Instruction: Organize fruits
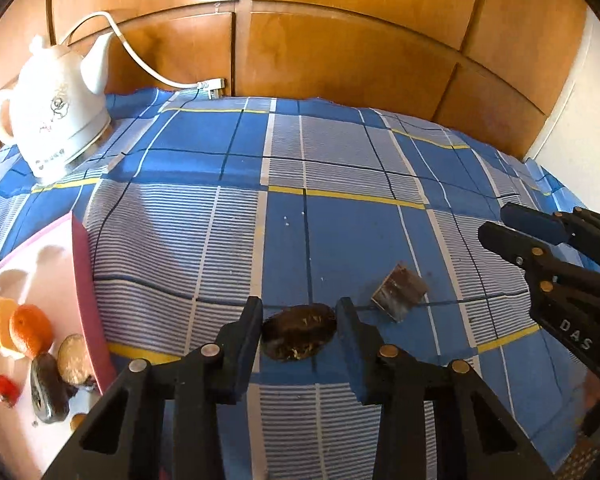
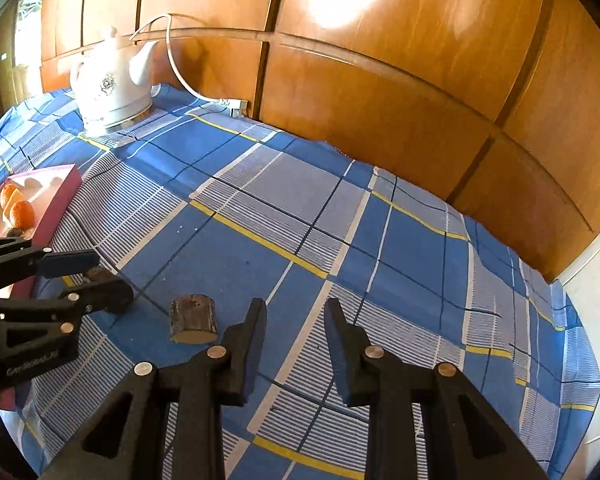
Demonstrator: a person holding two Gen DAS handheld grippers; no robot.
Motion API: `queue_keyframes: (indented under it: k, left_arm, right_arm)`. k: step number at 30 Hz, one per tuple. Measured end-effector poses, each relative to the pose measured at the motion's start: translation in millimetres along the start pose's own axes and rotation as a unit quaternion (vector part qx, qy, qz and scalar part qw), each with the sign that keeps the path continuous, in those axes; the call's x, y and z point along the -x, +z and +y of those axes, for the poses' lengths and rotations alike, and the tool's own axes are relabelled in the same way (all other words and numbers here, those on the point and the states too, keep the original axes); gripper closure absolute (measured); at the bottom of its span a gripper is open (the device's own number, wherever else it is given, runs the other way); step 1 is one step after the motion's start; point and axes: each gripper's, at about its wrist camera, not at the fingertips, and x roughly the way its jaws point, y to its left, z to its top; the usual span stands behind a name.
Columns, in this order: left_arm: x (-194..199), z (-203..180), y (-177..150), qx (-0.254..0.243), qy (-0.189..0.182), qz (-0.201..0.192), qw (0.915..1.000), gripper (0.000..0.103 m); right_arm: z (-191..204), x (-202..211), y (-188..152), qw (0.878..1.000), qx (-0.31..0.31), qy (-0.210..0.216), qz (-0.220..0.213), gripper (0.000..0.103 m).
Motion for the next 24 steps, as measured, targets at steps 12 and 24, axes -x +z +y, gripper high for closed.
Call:
queue_keyframes:
  k: [12, 24]
  left_arm:
    - [0, 5, -8, 0.010, -0.025, 0.008, 0.9996, 0.044]
    - [-3, -19, -18, -0.042, -0.061, 0.016, 0.9971, 0.035]
  right_arm:
    - [-2, -3, -2, 1.000, -0.001, -0.008, 0.007, 0.073]
    - [-1, -8, -3, 1.000, 0.002, -0.005, 0.020, 0.073]
